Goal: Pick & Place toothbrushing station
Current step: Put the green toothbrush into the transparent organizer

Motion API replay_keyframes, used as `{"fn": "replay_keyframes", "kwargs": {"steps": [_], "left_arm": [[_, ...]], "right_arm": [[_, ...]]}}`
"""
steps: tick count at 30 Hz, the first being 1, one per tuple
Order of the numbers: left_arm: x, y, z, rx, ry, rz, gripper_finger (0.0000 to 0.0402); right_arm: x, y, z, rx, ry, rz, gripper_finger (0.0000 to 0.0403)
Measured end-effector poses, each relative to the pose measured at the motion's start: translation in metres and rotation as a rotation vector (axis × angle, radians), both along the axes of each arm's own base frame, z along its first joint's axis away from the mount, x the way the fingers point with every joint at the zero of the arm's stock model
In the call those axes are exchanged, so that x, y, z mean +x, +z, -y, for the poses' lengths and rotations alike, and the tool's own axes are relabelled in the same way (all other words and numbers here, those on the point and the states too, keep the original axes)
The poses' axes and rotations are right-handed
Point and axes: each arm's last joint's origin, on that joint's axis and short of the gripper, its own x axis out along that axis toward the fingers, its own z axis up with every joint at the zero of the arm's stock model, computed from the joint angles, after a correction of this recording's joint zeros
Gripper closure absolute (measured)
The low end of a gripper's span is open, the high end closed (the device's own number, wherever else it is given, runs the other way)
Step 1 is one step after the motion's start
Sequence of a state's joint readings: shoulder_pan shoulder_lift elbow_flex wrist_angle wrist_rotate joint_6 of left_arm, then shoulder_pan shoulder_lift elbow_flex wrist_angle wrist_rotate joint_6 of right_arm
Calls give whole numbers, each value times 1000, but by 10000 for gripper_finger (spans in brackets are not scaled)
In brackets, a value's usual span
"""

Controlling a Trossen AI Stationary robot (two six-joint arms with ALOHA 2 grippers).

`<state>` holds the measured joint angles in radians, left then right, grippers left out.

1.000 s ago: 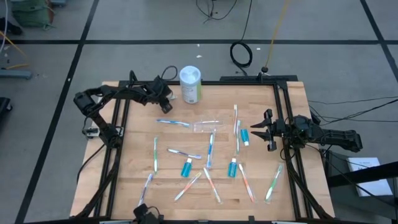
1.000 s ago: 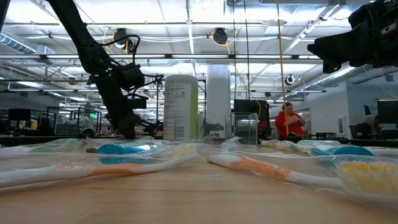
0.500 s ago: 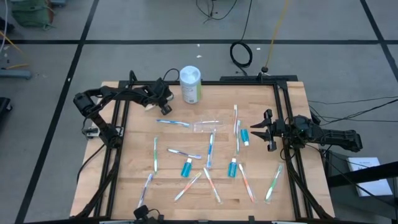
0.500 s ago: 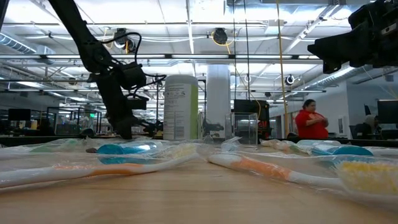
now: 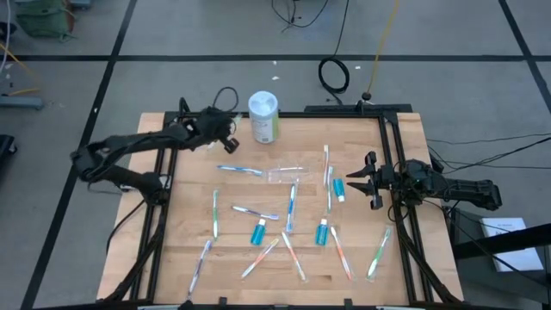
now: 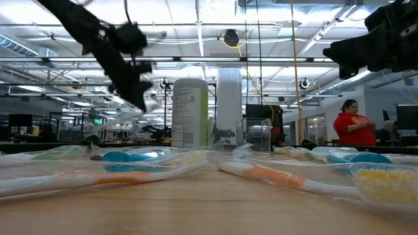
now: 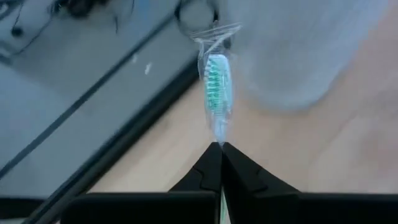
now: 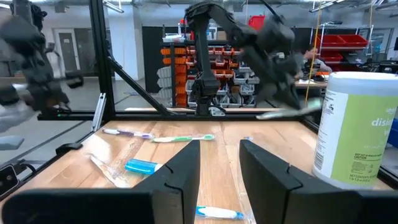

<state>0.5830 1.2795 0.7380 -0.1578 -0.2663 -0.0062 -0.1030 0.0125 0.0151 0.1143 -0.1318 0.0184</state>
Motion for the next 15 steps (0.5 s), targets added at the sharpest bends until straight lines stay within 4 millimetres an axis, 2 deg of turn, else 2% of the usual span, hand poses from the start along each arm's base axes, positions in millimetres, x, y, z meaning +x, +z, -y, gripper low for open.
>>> {"fn": "replay_keyframes", "kwargs": {"steps": [4, 8, 12, 15], "left_arm": [[6, 34, 28, 38, -38, 259, 399], [25, 54, 58, 96, -187, 449, 398], [51, 61, 87, 151, -304, 608, 398], [70, 56, 103, 218, -289, 674, 399]], "right_arm": [[0, 0, 0, 0, 0, 0, 298], [0, 0, 0, 1, 0, -1, 298], [0, 0, 0, 1, 0, -1, 298], [0, 0, 0, 1, 0, 0, 298]]}}
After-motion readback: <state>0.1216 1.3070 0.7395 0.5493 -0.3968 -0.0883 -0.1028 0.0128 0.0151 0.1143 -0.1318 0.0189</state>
